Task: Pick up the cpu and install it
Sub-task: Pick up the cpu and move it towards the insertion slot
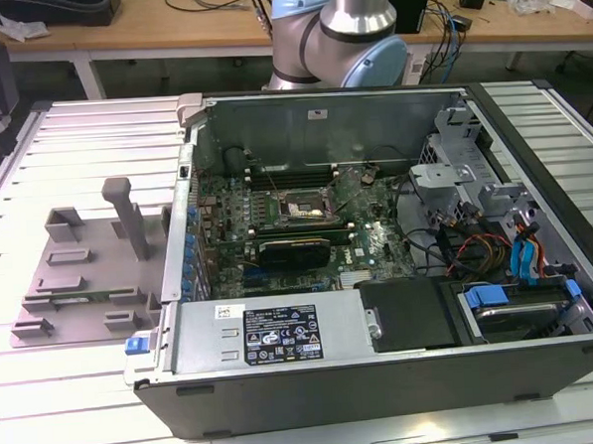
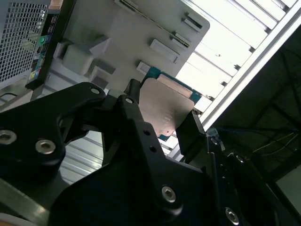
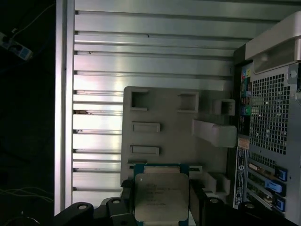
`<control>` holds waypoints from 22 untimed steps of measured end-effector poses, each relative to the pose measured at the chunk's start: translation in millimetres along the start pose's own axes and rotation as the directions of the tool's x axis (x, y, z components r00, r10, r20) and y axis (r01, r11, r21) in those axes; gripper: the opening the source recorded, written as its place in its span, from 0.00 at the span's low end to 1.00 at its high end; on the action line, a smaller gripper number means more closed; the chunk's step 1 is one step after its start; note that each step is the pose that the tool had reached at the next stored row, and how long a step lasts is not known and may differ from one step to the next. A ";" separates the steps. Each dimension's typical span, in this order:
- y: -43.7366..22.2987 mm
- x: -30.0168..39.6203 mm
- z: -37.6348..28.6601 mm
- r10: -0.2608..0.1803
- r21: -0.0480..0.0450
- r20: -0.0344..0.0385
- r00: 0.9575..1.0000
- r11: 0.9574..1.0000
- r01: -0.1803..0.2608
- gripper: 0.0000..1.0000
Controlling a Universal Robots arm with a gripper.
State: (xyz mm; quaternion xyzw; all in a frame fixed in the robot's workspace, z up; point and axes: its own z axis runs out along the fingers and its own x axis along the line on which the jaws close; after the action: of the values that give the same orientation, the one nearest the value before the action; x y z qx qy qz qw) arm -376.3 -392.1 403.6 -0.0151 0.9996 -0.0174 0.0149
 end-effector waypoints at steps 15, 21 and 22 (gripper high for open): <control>-1.4 -48.3 1.4 0.000 0.000 0.000 1.000 1.000 0.000 0.55; -1.9 -64.0 1.9 0.000 0.000 -0.001 1.000 1.000 0.000 0.55; -2.0 -66.9 2.0 0.000 0.000 -0.001 1.000 1.000 0.000 0.55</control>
State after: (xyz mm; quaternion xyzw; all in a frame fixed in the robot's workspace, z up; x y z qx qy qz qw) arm -309.4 -392.1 403.6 -0.0150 0.9996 -0.0174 0.0145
